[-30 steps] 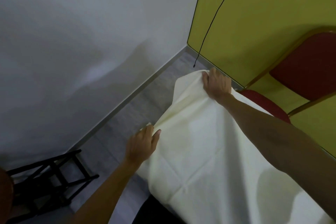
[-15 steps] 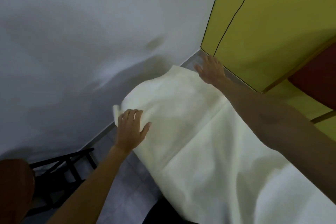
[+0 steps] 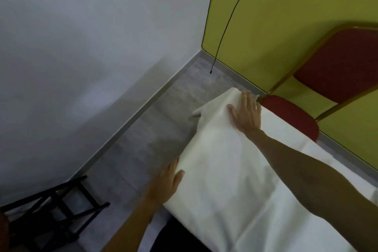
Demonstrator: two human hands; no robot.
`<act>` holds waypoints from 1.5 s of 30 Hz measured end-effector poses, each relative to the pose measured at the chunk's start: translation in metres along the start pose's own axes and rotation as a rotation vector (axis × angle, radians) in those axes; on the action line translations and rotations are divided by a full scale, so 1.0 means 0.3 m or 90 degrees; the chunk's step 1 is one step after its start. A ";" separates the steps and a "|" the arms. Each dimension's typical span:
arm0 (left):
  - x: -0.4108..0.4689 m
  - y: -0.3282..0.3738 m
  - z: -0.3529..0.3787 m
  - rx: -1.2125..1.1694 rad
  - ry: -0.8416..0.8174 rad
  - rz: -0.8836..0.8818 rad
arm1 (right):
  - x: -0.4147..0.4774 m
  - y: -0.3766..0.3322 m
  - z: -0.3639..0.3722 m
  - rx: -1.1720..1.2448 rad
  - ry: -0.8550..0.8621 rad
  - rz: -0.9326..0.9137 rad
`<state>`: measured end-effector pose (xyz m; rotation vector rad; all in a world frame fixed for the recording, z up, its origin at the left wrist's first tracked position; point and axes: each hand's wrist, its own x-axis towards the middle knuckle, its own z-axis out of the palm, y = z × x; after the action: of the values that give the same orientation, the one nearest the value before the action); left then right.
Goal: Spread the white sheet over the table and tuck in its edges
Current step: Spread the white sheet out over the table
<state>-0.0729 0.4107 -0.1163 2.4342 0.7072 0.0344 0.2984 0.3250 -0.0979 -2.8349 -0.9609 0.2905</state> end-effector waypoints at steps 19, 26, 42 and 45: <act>-0.042 0.127 0.039 0.120 0.053 -0.023 | 0.079 0.004 0.012 0.051 -0.112 -0.020; -0.024 0.223 0.069 0.214 -0.042 0.144 | -0.326 0.165 -0.022 0.119 -0.038 0.095; -0.064 0.287 0.204 0.315 -0.126 0.178 | -1.041 0.744 0.083 0.014 -0.011 0.217; -0.083 0.309 0.209 0.310 -0.144 0.160 | -1.025 0.777 0.073 0.025 -0.045 0.199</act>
<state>-0.0384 0.3014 -0.1132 2.9149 0.3298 -0.3456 0.1910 -0.0455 -0.1203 -2.9491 -0.5114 0.4393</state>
